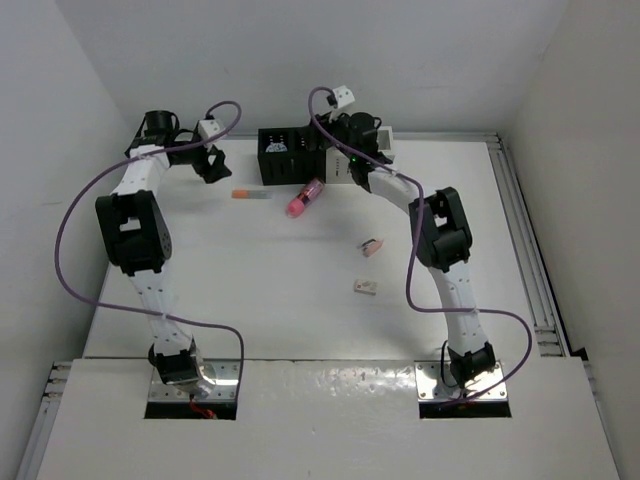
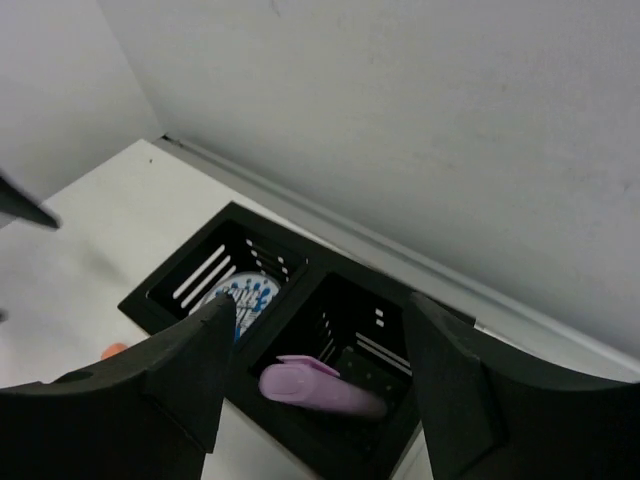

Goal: Sort the stationery into containers
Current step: Place the stationery into the container, then grab a piece of stationery with the left arm

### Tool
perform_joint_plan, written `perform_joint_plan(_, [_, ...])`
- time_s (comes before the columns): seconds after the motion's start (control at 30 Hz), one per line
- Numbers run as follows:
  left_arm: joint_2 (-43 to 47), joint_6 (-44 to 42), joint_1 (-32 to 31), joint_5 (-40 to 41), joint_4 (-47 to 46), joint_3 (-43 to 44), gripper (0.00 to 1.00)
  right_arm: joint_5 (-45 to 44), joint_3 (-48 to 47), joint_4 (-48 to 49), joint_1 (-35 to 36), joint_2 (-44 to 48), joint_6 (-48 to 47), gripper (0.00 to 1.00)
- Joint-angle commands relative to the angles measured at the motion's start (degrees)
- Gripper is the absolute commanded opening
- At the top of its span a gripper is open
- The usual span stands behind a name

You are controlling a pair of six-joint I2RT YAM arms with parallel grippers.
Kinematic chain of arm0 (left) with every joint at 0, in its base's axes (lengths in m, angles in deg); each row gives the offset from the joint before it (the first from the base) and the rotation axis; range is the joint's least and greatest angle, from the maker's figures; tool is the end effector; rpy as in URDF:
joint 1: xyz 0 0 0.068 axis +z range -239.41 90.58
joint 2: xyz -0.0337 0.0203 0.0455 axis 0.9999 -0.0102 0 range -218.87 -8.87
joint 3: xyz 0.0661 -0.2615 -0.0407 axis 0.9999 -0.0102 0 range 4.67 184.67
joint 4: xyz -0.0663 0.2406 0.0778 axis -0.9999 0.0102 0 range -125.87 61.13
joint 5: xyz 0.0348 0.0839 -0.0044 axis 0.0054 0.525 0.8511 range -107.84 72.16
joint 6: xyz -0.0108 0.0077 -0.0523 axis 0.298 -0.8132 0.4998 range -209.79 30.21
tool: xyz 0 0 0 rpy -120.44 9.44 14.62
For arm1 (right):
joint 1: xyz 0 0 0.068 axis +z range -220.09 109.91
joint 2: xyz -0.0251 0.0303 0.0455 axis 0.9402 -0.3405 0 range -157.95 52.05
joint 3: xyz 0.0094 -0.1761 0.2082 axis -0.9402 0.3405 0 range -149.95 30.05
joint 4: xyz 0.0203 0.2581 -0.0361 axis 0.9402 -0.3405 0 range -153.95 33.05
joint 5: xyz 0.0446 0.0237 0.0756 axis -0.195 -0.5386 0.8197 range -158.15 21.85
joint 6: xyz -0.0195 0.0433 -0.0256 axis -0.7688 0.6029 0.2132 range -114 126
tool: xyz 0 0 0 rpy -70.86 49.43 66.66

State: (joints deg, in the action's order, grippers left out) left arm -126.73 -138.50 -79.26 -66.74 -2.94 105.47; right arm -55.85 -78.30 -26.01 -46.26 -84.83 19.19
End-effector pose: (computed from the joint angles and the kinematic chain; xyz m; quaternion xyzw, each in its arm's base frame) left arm 0.4553 0.0542 0.2578 0.4161 0.7607 -0.1857 0.4623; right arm 0.5140 0.2354 0.2343 -0.1408 0.6780 0.2981 0.6570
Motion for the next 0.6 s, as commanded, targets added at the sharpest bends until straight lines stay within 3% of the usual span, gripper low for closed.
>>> perform_joint_plan(0.0, [-8.4, -6.1, -0.7, -3.8, 4.2, 9.2, 0.80, 0.8, 2.1, 1.2, -1.1, 4.4, 5.3, 0.68])
perform_joint_plan(0.1, [-13.5, -6.1, -1.5, -5.3, 5.5, 15.1, 0.79, 3.3, 6.3, 1.3, -2.1, 9.7, 8.2, 0.71])
perform_joint_plan(0.33, [-17.7, -8.3, -4.3, -6.3, 6.0, 15.1, 0.71, 10.2, 16.6, 0.2, -5.6, 22.0, 12.6, 0.71])
perform_joint_plan(0.57, [-19.9, -12.0, -7.1, -0.1, 13.2, 16.3, 0.65, 13.5, 20.9, -6.0, -9.3, 27.5, 11.1, 0.70])
